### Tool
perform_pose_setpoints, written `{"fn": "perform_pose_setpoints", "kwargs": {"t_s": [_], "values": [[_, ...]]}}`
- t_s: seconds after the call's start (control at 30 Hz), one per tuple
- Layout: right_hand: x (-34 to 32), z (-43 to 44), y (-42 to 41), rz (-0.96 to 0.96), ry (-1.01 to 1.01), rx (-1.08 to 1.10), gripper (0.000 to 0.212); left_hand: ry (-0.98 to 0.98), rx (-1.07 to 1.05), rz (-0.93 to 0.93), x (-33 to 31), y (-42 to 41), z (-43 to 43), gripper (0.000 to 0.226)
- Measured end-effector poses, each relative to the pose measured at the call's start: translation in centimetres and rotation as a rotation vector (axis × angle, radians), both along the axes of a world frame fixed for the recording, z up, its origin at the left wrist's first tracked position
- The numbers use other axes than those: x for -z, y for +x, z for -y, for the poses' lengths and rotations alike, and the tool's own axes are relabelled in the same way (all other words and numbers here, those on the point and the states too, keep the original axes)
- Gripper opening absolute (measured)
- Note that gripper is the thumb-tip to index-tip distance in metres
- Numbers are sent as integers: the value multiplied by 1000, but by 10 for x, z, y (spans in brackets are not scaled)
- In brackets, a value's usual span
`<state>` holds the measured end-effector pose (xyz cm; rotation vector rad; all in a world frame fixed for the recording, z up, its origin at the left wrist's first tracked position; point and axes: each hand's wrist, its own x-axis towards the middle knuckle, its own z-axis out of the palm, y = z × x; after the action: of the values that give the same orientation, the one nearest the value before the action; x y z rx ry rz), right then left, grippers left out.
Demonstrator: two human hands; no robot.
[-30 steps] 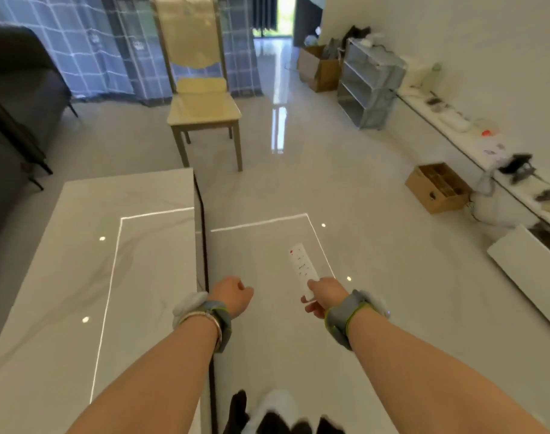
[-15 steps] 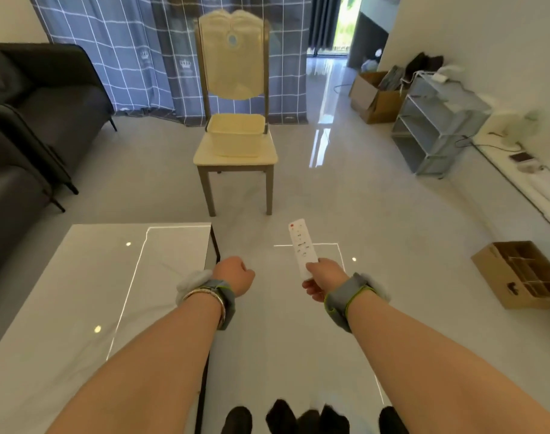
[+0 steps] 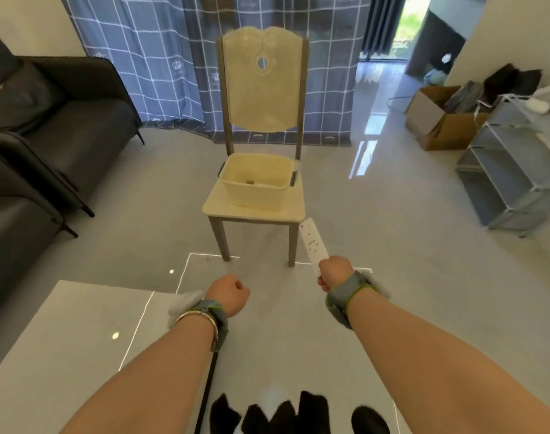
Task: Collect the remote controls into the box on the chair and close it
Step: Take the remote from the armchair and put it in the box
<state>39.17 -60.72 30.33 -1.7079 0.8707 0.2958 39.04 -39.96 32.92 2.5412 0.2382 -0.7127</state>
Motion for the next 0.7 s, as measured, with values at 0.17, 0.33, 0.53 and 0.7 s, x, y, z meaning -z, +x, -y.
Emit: {"fn": "perform_pose_setpoints", "kwargs": {"t_s": [0.17, 0.33, 0.53, 0.7], "values": [[24, 13, 107, -14, -31, -92, 37, 40, -65, -26, 15, 98, 4, 11], [38, 23, 231, -62, -34, -98, 29, 0, -75, -46, 26, 231, 35, 25], [50, 38, 360, -147, -108, -218, 14, 29, -174, -143, 44, 358, 51, 32], [98, 52, 447, -327, -157, -503, 29, 91, -335, -236, 87, 430, 56, 40]]}}
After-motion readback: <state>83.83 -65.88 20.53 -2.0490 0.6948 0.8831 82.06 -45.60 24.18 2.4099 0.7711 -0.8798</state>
